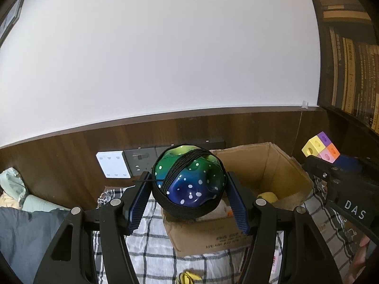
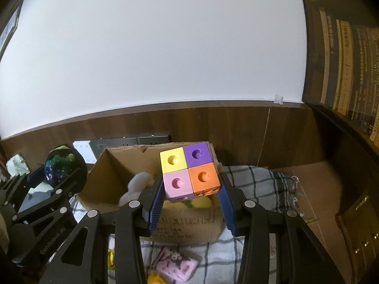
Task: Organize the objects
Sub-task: 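Carry the cube block with the right gripper while the left gripper carries the ball to the box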
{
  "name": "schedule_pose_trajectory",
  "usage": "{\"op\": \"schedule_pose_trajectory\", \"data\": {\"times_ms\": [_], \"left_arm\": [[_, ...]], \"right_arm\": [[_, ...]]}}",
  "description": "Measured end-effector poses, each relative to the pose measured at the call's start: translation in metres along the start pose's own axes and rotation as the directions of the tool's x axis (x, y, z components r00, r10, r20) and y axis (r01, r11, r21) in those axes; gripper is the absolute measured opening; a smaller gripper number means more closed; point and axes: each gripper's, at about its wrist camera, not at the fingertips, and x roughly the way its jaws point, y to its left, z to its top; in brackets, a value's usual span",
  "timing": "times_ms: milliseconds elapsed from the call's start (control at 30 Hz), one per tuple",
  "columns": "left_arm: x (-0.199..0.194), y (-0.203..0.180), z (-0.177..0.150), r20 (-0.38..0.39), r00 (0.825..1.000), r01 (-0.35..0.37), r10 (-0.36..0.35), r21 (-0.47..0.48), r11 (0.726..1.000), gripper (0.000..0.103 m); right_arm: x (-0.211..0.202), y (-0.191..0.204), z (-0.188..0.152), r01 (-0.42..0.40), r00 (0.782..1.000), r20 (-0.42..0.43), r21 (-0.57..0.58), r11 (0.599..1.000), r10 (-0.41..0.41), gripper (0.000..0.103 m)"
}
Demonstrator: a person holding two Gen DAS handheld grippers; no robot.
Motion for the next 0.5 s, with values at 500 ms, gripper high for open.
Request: {"op": "schedule_pose_trajectory", "data": {"times_ms": [500], "left_arm": [[0.041,0.0,0.009,-0.06,0.998,0.001,-0.001,0.015,1.0,0.063]], "right_arm": [[0.045,0.001,0.015,-0.002,0.998,-0.066,0.005,1.0,0.003,0.044]]}}
